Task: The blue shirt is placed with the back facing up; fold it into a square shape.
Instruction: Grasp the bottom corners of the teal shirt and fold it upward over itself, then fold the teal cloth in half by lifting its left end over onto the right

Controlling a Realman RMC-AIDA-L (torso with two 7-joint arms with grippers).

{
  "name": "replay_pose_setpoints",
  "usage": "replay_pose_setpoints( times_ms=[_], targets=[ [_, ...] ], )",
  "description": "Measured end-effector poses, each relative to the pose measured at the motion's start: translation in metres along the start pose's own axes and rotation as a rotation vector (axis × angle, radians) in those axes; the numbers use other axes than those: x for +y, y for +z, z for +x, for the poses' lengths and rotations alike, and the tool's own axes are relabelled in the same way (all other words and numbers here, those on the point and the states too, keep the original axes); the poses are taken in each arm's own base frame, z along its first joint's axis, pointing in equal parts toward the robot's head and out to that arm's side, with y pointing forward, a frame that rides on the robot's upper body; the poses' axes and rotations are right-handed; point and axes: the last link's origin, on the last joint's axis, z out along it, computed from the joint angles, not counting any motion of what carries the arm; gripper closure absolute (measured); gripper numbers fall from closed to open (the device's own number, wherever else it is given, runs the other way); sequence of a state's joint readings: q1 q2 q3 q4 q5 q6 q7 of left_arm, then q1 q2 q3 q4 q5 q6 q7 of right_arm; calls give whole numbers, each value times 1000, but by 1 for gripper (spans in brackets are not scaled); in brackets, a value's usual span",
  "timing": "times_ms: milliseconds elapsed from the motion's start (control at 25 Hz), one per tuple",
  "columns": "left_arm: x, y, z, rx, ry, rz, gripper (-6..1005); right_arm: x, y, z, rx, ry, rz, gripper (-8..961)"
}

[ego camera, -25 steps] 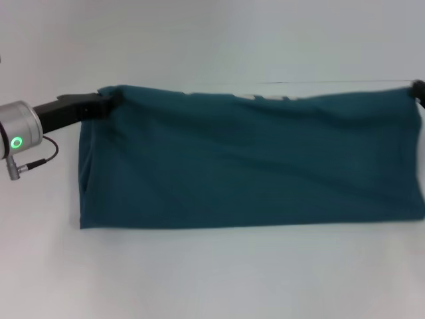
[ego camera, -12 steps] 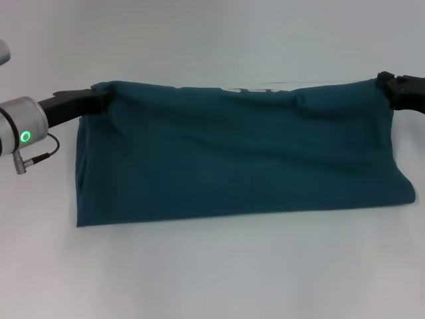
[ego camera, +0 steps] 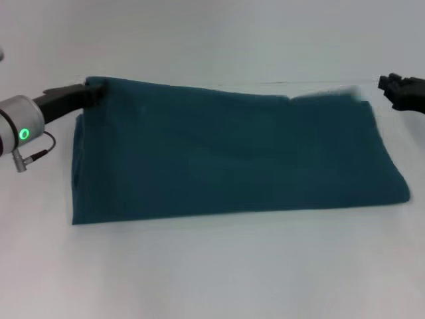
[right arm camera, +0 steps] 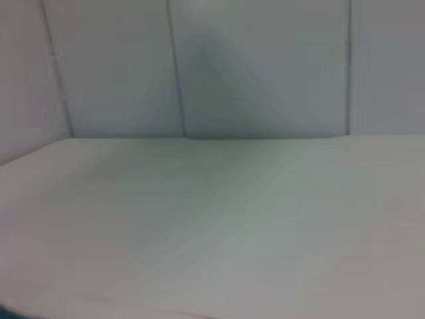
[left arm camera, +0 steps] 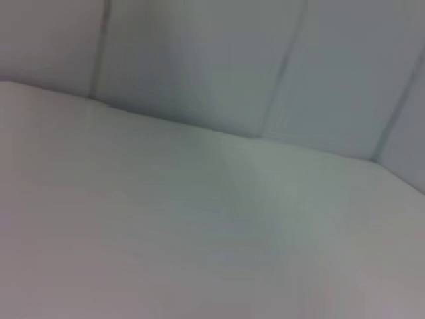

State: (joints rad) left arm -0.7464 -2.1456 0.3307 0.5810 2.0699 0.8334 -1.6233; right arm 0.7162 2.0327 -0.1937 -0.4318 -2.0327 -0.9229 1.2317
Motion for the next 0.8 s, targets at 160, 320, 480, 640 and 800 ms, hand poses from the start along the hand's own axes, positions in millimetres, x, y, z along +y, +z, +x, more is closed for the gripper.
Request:
replay_pose_setpoints(
  times_ms=[160, 320, 480, 640, 800],
  targets=[
    [-11, -3, 0, 15, -19, 65, 732, -9, -3, -3, -21, 18, 35, 791],
    [-20, -9, 0, 37, -44, 98, 572, -14, -7, -5, -32, 30, 43, 671],
    [-30, -19, 0, 76, -80, 121, 408, -16, -10, -4, -33, 47, 45, 511],
    [-27, -28, -3, 87, -90, 58, 326, -14, -15, -2, -41, 81, 14, 337],
    [-16, -39, -14, 74, -103, -64, 245, -12, -25, -1, -53, 136, -44, 302]
  ],
)
